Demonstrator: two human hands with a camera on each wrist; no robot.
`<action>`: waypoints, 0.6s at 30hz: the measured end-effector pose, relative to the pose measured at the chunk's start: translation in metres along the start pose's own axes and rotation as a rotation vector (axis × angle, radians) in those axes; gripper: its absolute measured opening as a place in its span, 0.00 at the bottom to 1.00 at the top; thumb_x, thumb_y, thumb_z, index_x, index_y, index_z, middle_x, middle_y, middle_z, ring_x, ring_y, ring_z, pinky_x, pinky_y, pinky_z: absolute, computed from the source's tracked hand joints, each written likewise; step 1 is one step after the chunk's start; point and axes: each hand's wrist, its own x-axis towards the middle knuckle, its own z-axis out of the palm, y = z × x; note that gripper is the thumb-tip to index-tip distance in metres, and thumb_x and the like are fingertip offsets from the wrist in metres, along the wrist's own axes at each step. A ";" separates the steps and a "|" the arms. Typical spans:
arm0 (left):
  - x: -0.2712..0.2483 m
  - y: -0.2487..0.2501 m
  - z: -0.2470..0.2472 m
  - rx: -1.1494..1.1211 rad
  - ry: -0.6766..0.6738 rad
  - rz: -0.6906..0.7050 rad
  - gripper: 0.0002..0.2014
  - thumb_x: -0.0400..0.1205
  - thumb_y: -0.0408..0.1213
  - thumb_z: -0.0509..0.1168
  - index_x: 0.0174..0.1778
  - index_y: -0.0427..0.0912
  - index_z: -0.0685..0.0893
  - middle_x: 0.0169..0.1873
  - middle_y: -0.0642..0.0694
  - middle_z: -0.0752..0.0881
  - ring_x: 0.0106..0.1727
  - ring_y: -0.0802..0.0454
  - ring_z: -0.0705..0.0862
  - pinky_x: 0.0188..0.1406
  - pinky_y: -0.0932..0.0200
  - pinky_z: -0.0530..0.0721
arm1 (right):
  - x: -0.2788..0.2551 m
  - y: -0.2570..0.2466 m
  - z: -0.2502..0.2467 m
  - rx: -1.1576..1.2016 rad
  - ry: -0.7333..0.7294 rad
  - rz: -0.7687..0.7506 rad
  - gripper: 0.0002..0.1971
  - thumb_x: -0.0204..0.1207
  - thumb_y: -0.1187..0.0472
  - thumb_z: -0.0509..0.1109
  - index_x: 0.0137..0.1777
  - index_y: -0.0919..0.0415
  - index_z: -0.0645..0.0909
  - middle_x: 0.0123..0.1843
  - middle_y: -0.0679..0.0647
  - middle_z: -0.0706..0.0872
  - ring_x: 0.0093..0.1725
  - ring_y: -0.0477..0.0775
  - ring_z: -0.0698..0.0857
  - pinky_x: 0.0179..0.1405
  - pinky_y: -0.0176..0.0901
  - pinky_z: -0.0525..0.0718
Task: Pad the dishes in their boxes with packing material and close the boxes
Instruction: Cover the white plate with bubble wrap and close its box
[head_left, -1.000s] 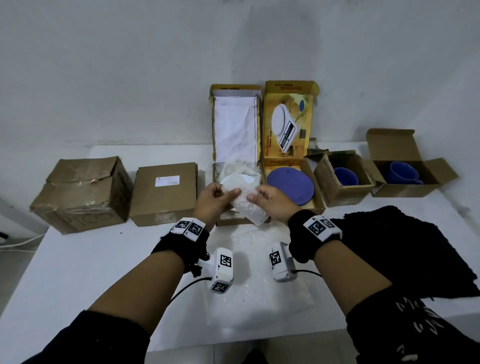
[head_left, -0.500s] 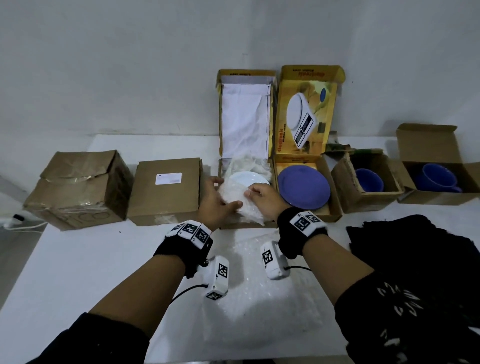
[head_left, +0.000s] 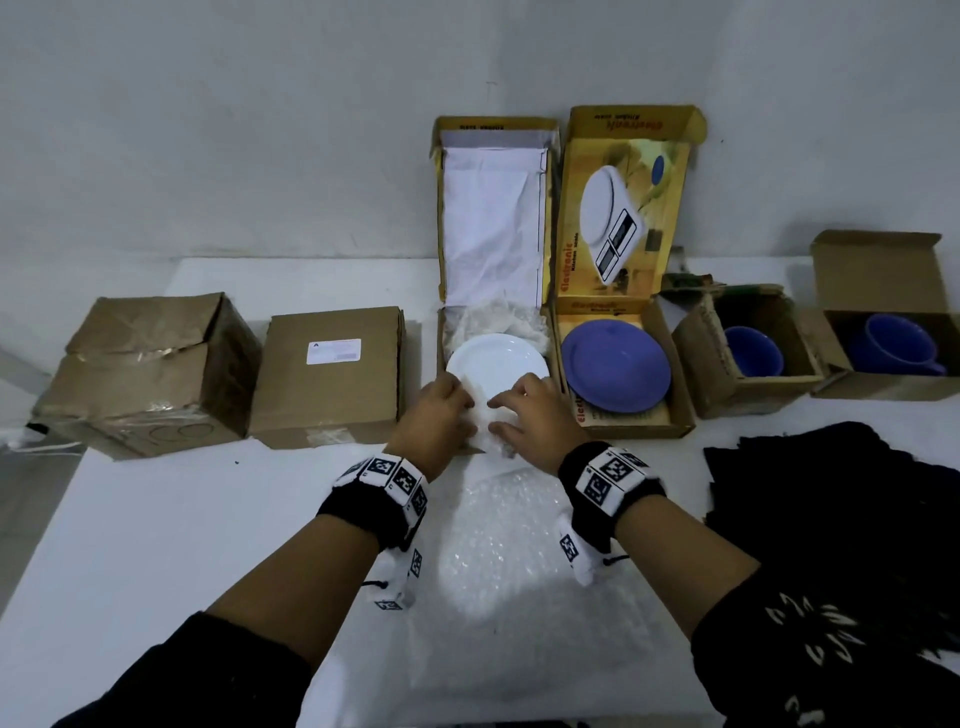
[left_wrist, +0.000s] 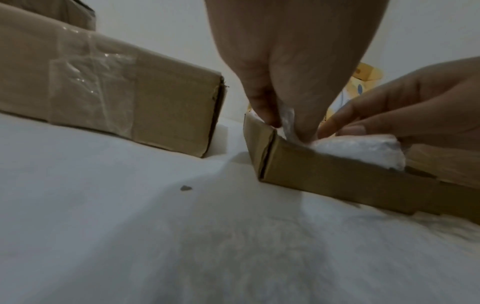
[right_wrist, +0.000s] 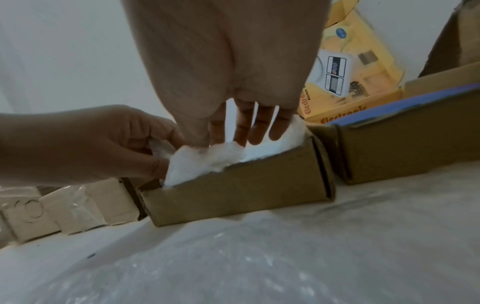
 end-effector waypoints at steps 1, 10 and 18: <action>0.000 -0.001 0.001 0.095 0.019 0.027 0.10 0.72 0.34 0.73 0.47 0.34 0.86 0.49 0.37 0.82 0.47 0.36 0.81 0.46 0.50 0.80 | -0.004 0.002 0.000 0.002 0.014 -0.025 0.17 0.77 0.51 0.68 0.64 0.53 0.80 0.58 0.55 0.78 0.61 0.59 0.73 0.62 0.50 0.70; -0.013 -0.009 0.001 0.424 0.048 0.165 0.18 0.76 0.50 0.56 0.35 0.47 0.89 0.52 0.46 0.81 0.57 0.46 0.73 0.58 0.48 0.68 | -0.016 -0.005 0.010 -0.093 0.072 -0.079 0.15 0.76 0.47 0.69 0.53 0.57 0.86 0.54 0.53 0.81 0.57 0.57 0.74 0.59 0.47 0.65; -0.015 -0.016 -0.008 0.548 -0.138 0.230 0.22 0.77 0.54 0.49 0.42 0.45 0.84 0.38 0.48 0.83 0.45 0.47 0.85 0.65 0.44 0.69 | -0.017 -0.014 0.017 0.049 0.103 -0.032 0.05 0.76 0.63 0.69 0.49 0.62 0.84 0.47 0.58 0.86 0.50 0.61 0.83 0.51 0.52 0.79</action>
